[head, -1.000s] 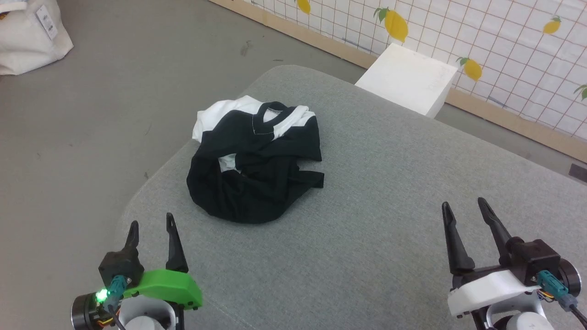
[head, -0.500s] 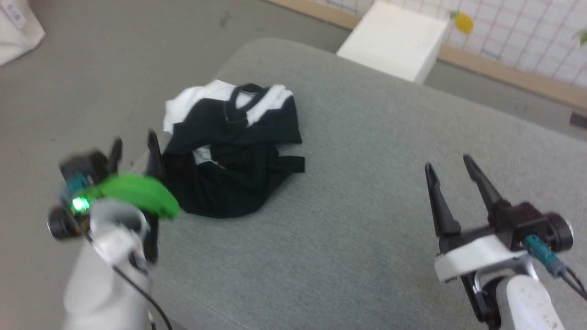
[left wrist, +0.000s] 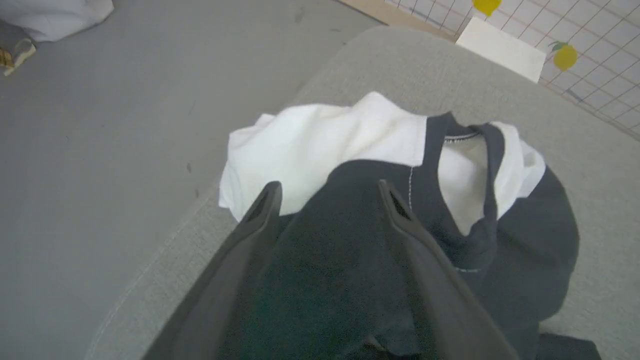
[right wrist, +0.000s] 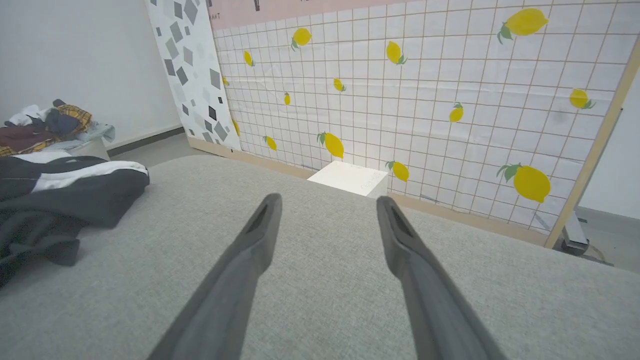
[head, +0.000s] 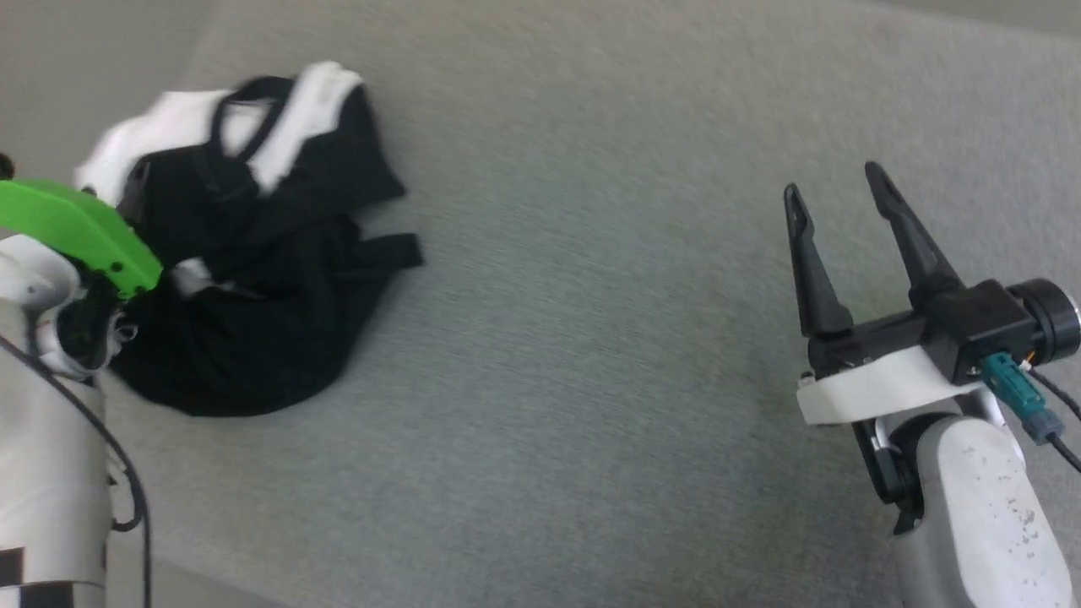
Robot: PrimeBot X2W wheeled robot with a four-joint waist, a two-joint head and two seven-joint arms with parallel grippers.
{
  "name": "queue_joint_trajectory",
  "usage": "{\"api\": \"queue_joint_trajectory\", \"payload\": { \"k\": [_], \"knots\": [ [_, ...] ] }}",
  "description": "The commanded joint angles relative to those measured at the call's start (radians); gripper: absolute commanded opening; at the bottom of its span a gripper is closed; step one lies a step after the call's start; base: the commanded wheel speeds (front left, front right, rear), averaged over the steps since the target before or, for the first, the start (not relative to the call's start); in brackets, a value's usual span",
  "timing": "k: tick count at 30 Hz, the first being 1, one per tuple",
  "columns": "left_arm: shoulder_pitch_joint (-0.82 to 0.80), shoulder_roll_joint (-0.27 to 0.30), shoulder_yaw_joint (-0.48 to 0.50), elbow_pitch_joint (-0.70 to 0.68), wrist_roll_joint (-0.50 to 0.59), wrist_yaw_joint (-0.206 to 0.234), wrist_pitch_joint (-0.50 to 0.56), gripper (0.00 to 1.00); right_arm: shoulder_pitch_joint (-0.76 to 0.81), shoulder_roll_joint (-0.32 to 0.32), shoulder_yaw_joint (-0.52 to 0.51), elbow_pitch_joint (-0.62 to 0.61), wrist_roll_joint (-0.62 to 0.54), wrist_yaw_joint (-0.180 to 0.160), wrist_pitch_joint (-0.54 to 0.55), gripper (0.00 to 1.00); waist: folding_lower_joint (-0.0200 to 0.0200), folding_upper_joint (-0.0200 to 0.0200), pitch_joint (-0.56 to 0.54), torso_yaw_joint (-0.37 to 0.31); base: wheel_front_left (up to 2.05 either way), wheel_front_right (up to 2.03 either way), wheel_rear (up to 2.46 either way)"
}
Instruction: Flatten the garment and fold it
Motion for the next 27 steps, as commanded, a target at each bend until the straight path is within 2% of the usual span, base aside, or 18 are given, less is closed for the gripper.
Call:
{"api": "queue_joint_trajectory", "payload": {
  "k": [1,6,10,11,12,13,14,15,19,24,27],
  "knots": [
    [-0.005,0.017,0.015,0.007,-0.020,0.007,0.039,1.00,-0.020,-0.001,-0.004,-0.004,-0.002,-0.002,-0.012,1.00,-0.0002,-0.0001,0.188,-0.166,0.00,0.00,0.00],
    [0.046,0.028,0.035,0.009,-0.074,0.051,0.222,1.00,-0.040,-0.001,-0.013,0.009,0.002,-0.002,-0.027,1.00,-0.0002,-0.0001,0.209,-0.174,0.00,0.00,0.00],
    [0.123,0.030,0.024,0.003,-0.095,0.087,0.370,1.00,-0.040,-0.001,-0.016,0.036,0.012,-0.002,-0.040,1.00,-0.0002,-0.0001,0.181,-0.174,0.00,0.00,0.00],
    [0.147,0.031,0.019,-0.003,-0.100,0.094,0.410,0.92,-0.037,-0.001,-0.019,0.045,0.016,-0.002,-0.044,1.00,-0.0002,-0.0001,0.164,-0.173,0.00,0.00,0.00],
    [0.164,0.033,0.013,-0.012,-0.102,0.097,0.439,0.49,-0.034,-0.001,-0.021,0.052,0.020,-0.002,-0.047,1.00,-0.0002,-0.0001,0.150,-0.172,0.00,0.00,0.00],
    [0.181,0.035,0.010,-0.027,-0.107,0.099,0.467,0.27,-0.029,-0.001,-0.025,0.060,0.024,-0.002,-0.051,1.00,-0.0002,-0.0001,0.130,-0.171,0.00,0.00,0.00],
    [0.193,0.037,0.009,-0.044,-0.108,0.099,0.477,0.00,-0.023,-0.001,-0.029,0.067,0.028,-0.002,-0.055,1.00,-0.0002,-0.0001,0.108,-0.170,0.00,0.00,0.00],
    [0.232,0.065,0.009,-0.123,-0.087,0.077,0.426,0.00,0.006,-0.001,-0.037,0.097,0.045,-0.002,-0.064,1.00,-0.0002,-0.0001,0.018,-0.173,0.00,0.00,0.00],
    [0.250,0.117,0.009,-0.200,-0.013,0.054,0.272,0.00,0.050,-0.001,-0.044,0.126,0.077,-0.002,-0.074,1.00,-0.0002,-0.0001,-0.107,-0.194,0.00,0.00,0.00],
    [0.224,0.157,-0.012,-0.274,0.070,0.025,0.098,0.00,0.114,-0.001,-0.076,0.149,0.114,-0.002,-0.081,1.00,-0.0002,-0.0001,-0.245,-0.235,0.00,0.00,0.00],
    [0.188,0.155,-0.042,-0.320,0.117,0.015,0.002,0.00,0.159,-0.001,-0.089,0.158,0.125,-0.002,-0.083,1.00,-0.0002,-0.0001,-0.318,-0.267,0.00,0.00,0.00]
  ]
}}
